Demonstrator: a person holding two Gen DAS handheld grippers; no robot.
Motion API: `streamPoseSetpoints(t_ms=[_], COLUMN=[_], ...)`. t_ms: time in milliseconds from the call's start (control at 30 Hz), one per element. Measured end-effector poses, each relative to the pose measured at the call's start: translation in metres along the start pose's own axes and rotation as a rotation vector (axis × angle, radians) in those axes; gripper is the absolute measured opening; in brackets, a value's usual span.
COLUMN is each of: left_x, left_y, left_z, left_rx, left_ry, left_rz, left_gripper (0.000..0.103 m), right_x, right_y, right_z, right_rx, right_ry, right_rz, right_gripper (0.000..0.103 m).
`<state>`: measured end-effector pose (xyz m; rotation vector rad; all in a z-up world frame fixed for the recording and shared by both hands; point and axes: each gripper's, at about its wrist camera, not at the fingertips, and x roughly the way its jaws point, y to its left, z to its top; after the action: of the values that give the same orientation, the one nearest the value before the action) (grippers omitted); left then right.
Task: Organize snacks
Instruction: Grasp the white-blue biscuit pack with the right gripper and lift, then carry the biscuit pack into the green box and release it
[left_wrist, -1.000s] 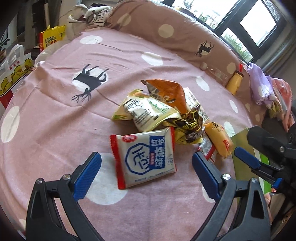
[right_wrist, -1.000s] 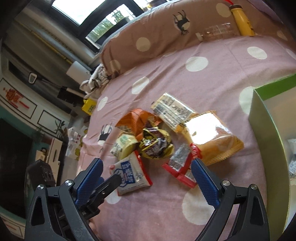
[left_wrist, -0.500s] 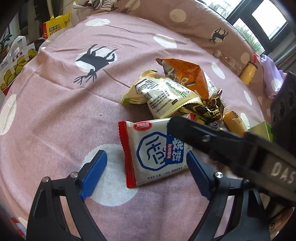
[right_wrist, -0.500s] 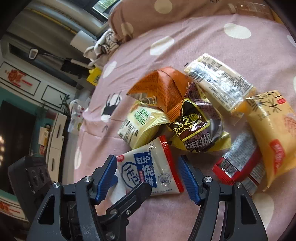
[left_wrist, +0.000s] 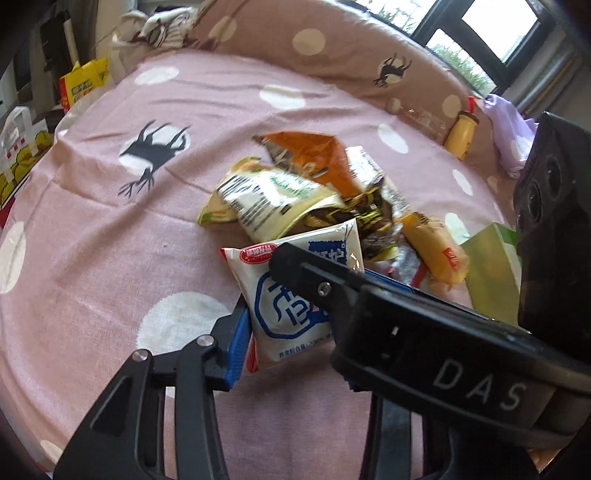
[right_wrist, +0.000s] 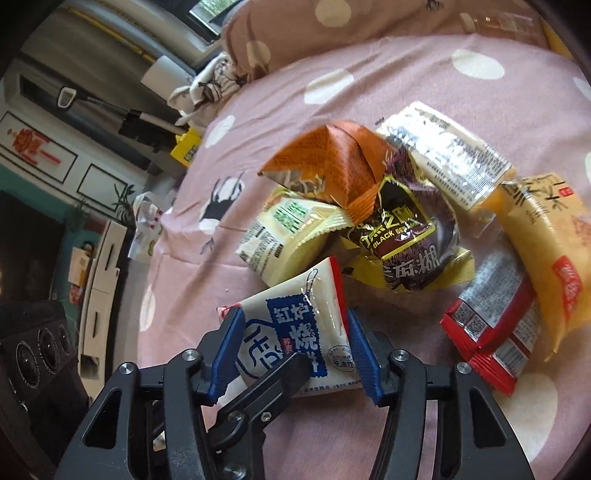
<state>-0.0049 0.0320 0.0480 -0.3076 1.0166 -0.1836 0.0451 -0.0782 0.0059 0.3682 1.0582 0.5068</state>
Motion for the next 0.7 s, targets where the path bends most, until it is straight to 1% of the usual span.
streamPoseSetpoints(t_ms=[67, 200, 367, 467, 600, 700], left_x=[-0.007, -0.027, -0.045, -0.056, -0.064, -0.064], left_y=[-0.009, -0.033, -0.063, -0.082, -0.104, -0.127], left_z=[0.000, -0.005, -0.008, -0.013, -0.014, -0.012], left_rx=[0.024, 0.110, 0.185, 0.244, 0.277, 0.330], left_ry=[-0.031, -0.121, -0.191, -0.232, -0.257, -0.265], left_rz=[-0.012, -0.036, -0.103, -0.132, -0.162, -0.182], left_gripper=[0.040, 0.040, 0.040, 0.040, 0.040, 0.040], right_x=[-0.012, -0.043, -0.087, -0.114, -0.137, -0.155], right_y=[0.003, 0.004, 0.006, 0.002, -0.006, -0.015], right_z=[-0.001, -0.007, -0.018, -0.025, -0.027, -0.029], right_rx=[-0.007, -0.006, -0.013, 0.008, 0.039, 0.058], right_ry=[-0.035, -0.113, -0.228, -0.290, -0.342, -0.378], right_rz=[-0.009, -0.006, -0.041, -0.057, -0.068, -0.075], right_gripper=[0.059, 0.059, 0.059, 0.059, 0.059, 0.059])
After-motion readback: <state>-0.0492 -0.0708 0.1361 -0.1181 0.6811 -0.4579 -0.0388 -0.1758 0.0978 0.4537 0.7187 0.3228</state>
